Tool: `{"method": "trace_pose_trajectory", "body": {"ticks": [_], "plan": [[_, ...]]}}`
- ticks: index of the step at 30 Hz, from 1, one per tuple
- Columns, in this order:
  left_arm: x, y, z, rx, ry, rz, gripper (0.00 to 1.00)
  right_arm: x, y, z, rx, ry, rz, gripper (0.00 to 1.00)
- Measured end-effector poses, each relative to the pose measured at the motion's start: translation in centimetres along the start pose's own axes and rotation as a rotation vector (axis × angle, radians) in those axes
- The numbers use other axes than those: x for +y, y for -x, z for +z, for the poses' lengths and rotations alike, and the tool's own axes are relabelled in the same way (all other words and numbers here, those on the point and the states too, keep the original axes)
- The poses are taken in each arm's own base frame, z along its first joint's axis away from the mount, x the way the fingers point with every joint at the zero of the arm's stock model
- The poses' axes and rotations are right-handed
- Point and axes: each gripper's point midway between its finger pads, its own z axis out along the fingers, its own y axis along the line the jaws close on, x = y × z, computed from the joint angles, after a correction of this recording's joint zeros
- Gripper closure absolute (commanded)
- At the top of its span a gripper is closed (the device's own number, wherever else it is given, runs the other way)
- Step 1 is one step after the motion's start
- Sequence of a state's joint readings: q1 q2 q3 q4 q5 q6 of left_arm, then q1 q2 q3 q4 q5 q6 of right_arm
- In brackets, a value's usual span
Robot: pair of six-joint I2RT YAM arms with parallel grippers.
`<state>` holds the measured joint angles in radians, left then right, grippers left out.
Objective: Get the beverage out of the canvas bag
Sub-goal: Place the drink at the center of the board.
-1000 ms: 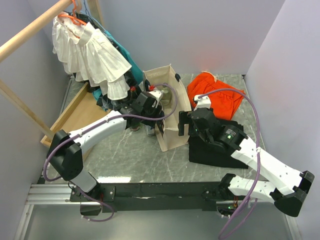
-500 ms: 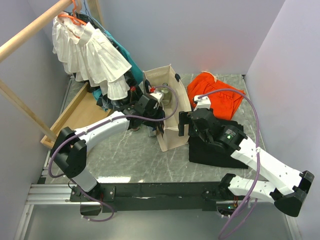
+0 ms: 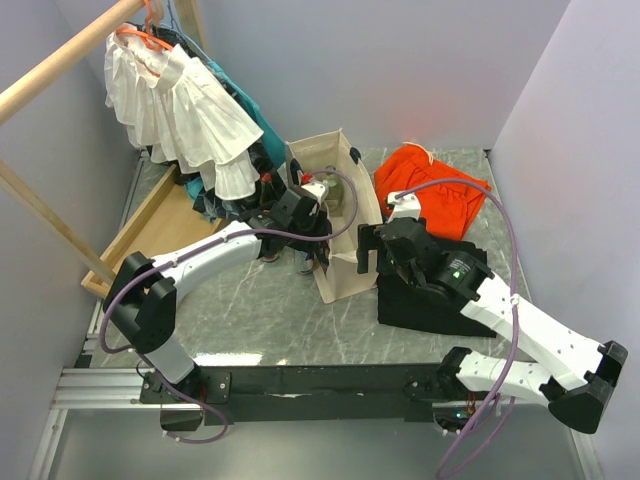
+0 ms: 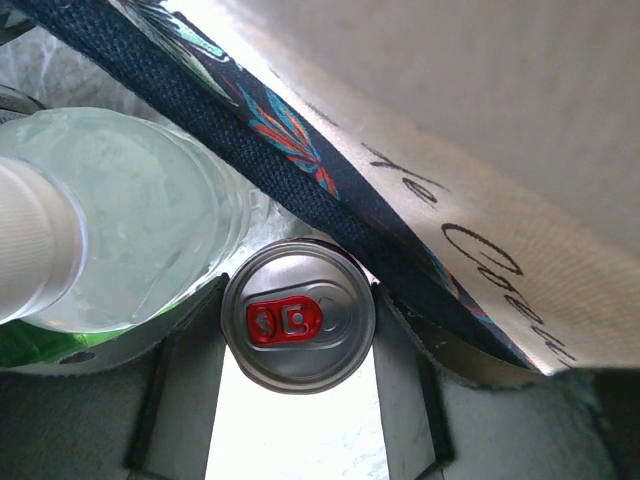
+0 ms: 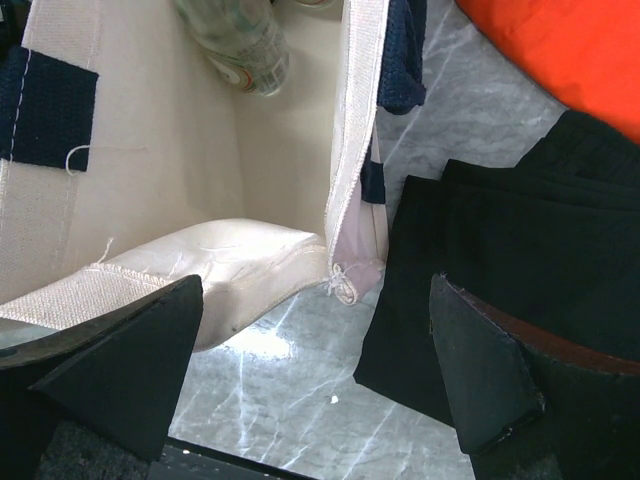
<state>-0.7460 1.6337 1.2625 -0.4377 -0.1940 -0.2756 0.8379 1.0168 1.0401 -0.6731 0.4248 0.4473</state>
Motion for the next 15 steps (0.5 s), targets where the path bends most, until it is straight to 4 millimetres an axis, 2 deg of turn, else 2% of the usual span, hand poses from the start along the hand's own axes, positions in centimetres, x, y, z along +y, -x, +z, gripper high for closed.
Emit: {"method": "trace_pose_trajectory", "body": {"ticks": [15], "plan": [[0.81, -0.36, 0.04, 0.004, 0.043, -0.001, 0.99, 0.03, -0.03, 0.01, 0.001, 0.001, 0.000, 0.00]]}}
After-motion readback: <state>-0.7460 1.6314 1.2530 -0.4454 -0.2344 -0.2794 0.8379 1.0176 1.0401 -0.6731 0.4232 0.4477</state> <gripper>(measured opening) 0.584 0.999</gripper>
